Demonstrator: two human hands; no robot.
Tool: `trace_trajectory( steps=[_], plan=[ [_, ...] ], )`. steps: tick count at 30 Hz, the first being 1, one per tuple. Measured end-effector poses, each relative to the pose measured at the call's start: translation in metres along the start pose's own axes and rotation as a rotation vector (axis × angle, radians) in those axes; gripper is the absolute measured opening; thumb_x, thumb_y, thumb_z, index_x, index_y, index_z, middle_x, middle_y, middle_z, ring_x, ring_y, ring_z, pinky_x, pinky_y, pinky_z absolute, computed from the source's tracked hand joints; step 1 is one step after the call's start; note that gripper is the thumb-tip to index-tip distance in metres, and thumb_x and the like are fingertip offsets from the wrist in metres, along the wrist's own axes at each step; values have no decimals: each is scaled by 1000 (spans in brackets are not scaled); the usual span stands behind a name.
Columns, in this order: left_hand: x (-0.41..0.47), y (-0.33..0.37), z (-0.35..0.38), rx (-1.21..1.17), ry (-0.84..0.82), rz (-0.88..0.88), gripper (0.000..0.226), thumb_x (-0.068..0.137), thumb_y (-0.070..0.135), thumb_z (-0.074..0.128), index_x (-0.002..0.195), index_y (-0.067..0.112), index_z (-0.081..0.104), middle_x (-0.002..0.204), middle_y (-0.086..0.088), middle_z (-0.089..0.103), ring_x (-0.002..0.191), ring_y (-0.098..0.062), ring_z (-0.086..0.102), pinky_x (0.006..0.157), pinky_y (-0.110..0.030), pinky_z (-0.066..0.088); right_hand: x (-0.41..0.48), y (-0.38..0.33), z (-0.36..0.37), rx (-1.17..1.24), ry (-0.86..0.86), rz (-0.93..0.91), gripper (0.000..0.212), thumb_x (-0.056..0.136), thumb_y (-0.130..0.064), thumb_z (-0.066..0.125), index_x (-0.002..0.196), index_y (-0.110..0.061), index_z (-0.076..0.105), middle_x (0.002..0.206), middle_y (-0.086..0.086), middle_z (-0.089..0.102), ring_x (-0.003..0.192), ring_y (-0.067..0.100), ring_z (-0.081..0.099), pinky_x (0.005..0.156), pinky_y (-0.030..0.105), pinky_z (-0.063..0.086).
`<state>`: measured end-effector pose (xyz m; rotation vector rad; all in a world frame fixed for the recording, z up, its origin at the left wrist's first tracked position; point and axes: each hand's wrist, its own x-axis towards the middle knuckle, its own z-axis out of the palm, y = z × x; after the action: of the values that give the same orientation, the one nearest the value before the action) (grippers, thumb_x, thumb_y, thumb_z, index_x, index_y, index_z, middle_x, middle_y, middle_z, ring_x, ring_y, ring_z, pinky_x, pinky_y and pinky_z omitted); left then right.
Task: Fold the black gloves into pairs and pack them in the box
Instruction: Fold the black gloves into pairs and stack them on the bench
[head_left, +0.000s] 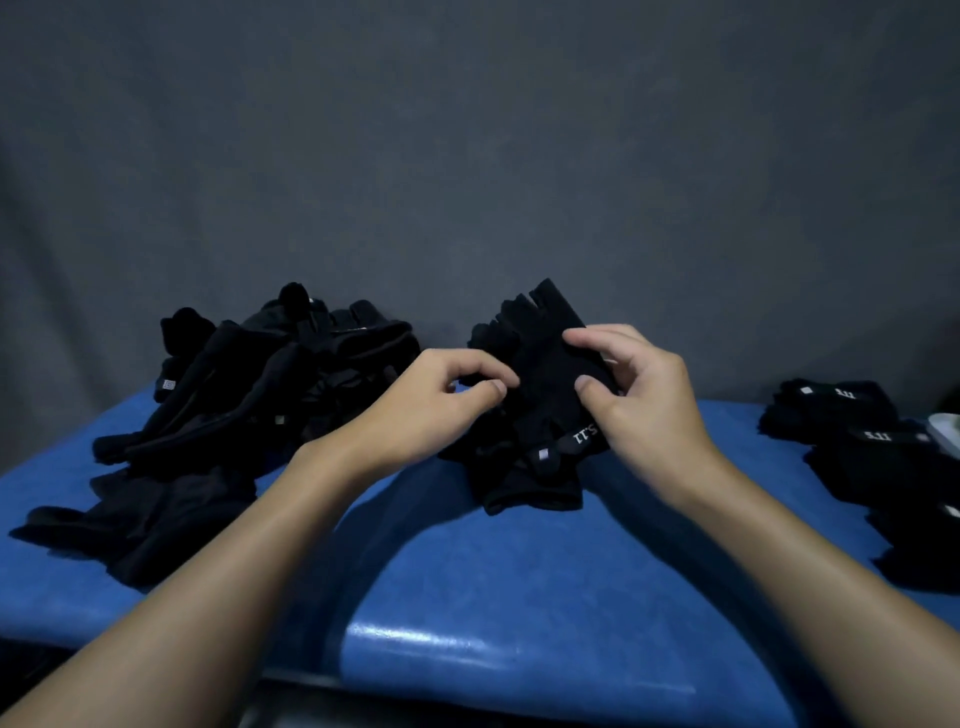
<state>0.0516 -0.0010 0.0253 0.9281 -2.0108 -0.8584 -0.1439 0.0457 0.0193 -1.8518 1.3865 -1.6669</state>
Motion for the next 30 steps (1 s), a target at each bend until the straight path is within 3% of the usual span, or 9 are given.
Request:
trace_trajectory(
  steps=[2,5,9,11,15,20,25,28,30],
  plan=[
    [1,1,2,-45,14,-8,20,97,13,57,102,25,73,80,-18,66,63,-17,48,60,-23,41,-1,1,-1,25,20,23,41,86,13,57,114,-13,68,116,-7,62,105,12,64,92,26,52],
    [1,6,-1,-127,95,21,24,96,4,55,105,19,72,63,15,61,56,-1,47,58,-14,41,-2,0,1,111,61,104,41,86,13,58,116,-14,67,117,-2,64,105,15,66,87,27,54],
    [1,3,-3,-159,148,17,30,95,5,56,101,30,72,72,0,54,68,-19,47,64,-33,42,-9,2,7,411,27,427,43,88,12,58,118,-19,62,104,14,71,84,19,71,72,28,55],
    [2,-6,-1,-103,115,-29,33,95,4,55,104,32,69,86,2,61,72,-22,49,66,-35,45,-15,9,8,289,-48,528,41,88,6,62,123,-16,61,104,11,71,80,17,69,67,23,55],
    [-3,-29,3,98,-45,-145,28,91,20,56,115,31,66,117,2,65,103,-14,65,98,-37,51,-25,17,8,-34,-211,523,36,89,-7,67,122,-18,63,95,-5,67,80,9,64,65,13,47],
    [-9,-35,9,209,-119,-180,26,96,18,55,116,29,67,113,12,68,107,-6,63,104,-28,45,-25,16,6,-63,-226,545,42,88,-12,69,129,-21,59,91,-5,64,77,6,62,59,9,42],
    [-8,-35,10,223,-123,-138,32,96,11,54,123,21,67,123,11,59,117,-2,54,106,-16,36,-24,16,8,-112,-202,485,56,86,-6,70,139,-14,53,128,1,58,108,17,61,85,23,48],
    [-7,-31,8,218,-74,-66,34,94,3,54,124,13,67,123,6,58,116,-4,53,97,-2,32,-22,15,11,-45,-198,445,61,84,1,69,140,-11,49,133,-2,54,104,14,61,82,18,49],
    [-5,-30,6,199,-23,-38,31,94,4,56,121,12,68,119,6,58,112,-5,53,95,-5,32,-20,14,11,46,-187,460,60,85,1,69,140,-13,49,126,2,60,98,11,64,76,15,49]
  ],
)
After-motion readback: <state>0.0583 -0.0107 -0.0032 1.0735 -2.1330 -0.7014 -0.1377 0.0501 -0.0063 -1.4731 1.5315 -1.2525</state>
